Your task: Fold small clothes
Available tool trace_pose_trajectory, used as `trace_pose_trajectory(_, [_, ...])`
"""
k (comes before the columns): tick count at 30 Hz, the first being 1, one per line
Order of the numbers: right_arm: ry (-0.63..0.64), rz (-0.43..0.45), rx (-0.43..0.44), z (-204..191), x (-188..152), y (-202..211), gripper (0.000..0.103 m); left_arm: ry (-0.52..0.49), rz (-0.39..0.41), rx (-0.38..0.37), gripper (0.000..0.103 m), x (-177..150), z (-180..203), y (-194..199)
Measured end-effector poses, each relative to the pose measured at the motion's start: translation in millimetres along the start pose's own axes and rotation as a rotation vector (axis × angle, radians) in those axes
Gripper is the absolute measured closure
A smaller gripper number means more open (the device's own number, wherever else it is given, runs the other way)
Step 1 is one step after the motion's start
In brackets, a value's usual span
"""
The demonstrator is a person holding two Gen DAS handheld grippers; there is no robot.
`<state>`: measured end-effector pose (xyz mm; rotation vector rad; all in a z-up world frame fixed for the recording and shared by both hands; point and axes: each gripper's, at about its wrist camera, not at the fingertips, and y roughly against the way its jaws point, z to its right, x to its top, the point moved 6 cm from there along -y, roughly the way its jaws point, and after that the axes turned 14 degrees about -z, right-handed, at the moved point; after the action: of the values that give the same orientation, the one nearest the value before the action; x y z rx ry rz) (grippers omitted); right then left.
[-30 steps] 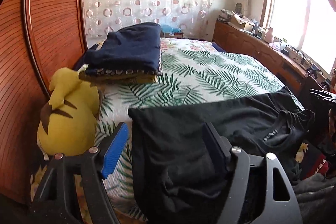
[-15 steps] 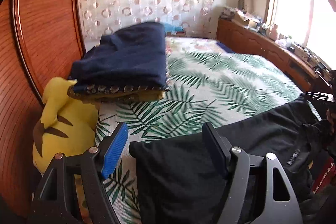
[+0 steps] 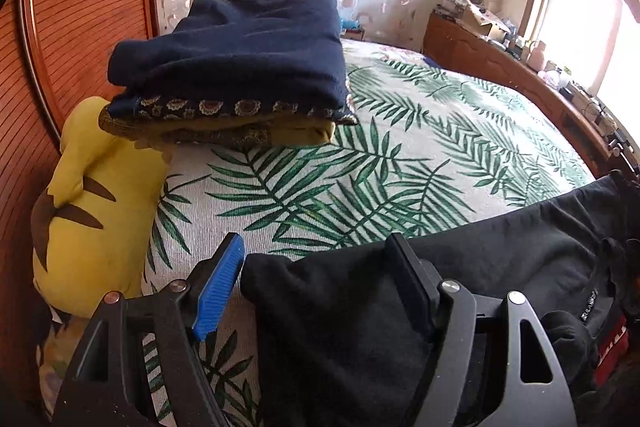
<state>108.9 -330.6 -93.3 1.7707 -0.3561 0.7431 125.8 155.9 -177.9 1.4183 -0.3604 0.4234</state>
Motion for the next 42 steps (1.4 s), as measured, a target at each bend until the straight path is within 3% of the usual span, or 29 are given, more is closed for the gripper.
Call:
trace_pose_trajectory(5, [-0.035,-0.029,-0.055,19,-11,-4,0.097,-0.013,-0.020,0.028,0.029,1,5,-6])
trace_pose_trajectory(12, [0.002,-0.018,-0.097,12,-12,0,0.096,-0.018,-0.029,0.042,0.029,0,5,-8])
trace_pose_trajectory(14, [0.028,-0.018,-0.097,4,-11,-5,0.083,-0.016,-0.032,0.042,0.029,1,6,-9])
trace_pose_trajectory(15, [0.037,-0.022,-0.111,3,-13,-6,0.067,-0.015,-0.033,0.042,0.029,0,7,-9])
trace_pose_trajectory(16, [0.048,-0.031,-0.114,2,-13,-9,0.058,-0.015,-0.033,0.043,0.029,1,6,-9])
trace_pose_trajectory(21, [0.067,-0.078,-0.093,5,-15,-27,0.043,-0.017,-0.034,0.050,0.029,1,6,-10])
trace_pose_trajectory(25, [0.029,-0.119,-0.021,13,-13,-37,0.043,-0.008,-0.038,0.042,0.029,1,5,-11])
trace_pose_trajectory(31, [0.054,-0.138,0.016,8,-13,-47,0.043,-0.002,-0.039,0.036,0.029,1,1,-11])
trace_pose_trajectory(36, [0.141,-0.166,-0.088,-2,-17,-56,0.042,0.035,0.020,0.055,0.029,0,-10,7])
trace_pose_trajectory(42, [0.152,-0.109,-0.107,-6,-24,-57,0.036,0.054,0.015,0.032,0.029,-9,-29,24])
